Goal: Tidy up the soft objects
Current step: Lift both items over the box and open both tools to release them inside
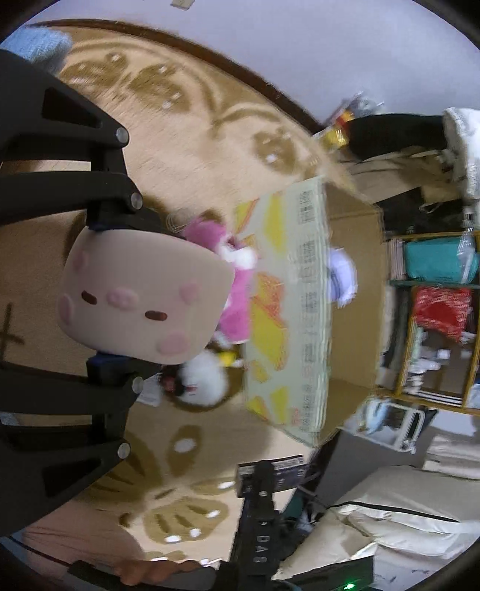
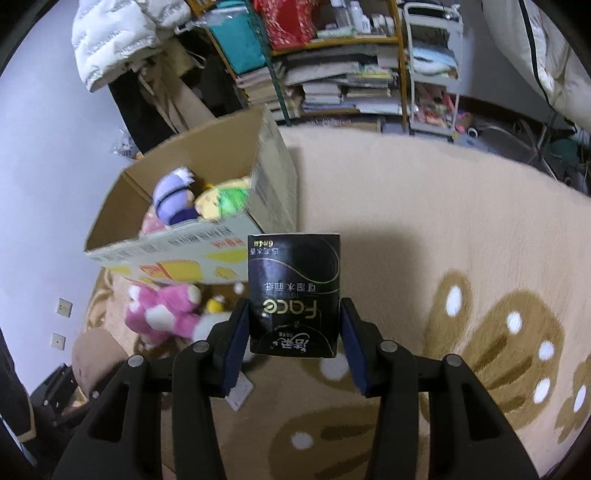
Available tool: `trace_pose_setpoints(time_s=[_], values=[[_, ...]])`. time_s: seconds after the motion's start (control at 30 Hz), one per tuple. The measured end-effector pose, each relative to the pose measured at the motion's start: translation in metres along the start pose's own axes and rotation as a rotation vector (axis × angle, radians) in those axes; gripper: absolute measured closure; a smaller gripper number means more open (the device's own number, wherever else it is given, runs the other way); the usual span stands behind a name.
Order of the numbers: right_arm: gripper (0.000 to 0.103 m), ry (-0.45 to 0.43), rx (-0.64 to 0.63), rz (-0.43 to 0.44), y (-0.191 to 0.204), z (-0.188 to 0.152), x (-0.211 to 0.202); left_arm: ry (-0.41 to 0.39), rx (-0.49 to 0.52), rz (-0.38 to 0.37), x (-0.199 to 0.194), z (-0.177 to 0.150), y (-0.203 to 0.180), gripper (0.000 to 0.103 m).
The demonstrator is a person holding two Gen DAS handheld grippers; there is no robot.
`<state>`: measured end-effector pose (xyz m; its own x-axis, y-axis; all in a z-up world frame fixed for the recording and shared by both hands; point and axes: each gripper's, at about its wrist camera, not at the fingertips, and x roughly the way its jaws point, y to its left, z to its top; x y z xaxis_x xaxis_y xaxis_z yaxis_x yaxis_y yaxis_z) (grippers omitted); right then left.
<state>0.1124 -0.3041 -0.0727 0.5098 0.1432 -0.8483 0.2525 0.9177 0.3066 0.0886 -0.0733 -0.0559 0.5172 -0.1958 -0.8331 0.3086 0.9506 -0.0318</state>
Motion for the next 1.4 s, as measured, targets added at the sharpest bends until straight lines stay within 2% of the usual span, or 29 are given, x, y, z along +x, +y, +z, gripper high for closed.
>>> trace_pose_setpoints(time_s=[0.23, 0.43, 0.57, 0.7, 0.83, 1.1, 1.27, 1.37, 1.4], values=[[0.053, -0.087, -0.059, -0.005, 0.027, 0.019, -0.023, -0.103, -0.011, 0.032, -0.021, 0.041, 0.008, 0.059], [0.053, -0.132, -0.117, 0.009, 0.049, 0.042, -0.027, -0.129, -0.057, -0.012, -0.02, 0.081, 0.019, 0.058], [0.053, -0.139, -0.135, 0.041, 0.061, 0.056, -0.021, -0.157, -0.036, -0.003, -0.013, 0.11, 0.017, 0.058], [0.053, -0.14, -0.166, 0.046, 0.074, 0.065, -0.011, -0.135, -0.011, 0.032, 0.004, 0.13, 0.016, 0.058], [0.053, -0.115, -0.172, 0.057, 0.08, 0.069, 0.003, -0.125, -0.017, 0.031, 0.014, 0.136, 0.019, 0.057], [0.052, -0.084, -0.119, 0.11, 0.07, 0.069, 0.021, -0.051, -0.051, 0.008, 0.036, 0.131, 0.028, 0.052], [0.052, -0.096, -0.085, 0.125, 0.065, 0.068, 0.019, -0.037, -0.053, 0.026, 0.039, 0.13, 0.03, 0.048], [0.049, -0.082, -0.086, 0.13, 0.064, 0.068, 0.017, -0.04, -0.081, 0.027, 0.037, 0.13, 0.035, 0.044], [0.044, -0.078, -0.081, 0.135, 0.063, 0.067, 0.016, -0.05, -0.09, 0.024, 0.035, 0.131, 0.037, 0.042]])
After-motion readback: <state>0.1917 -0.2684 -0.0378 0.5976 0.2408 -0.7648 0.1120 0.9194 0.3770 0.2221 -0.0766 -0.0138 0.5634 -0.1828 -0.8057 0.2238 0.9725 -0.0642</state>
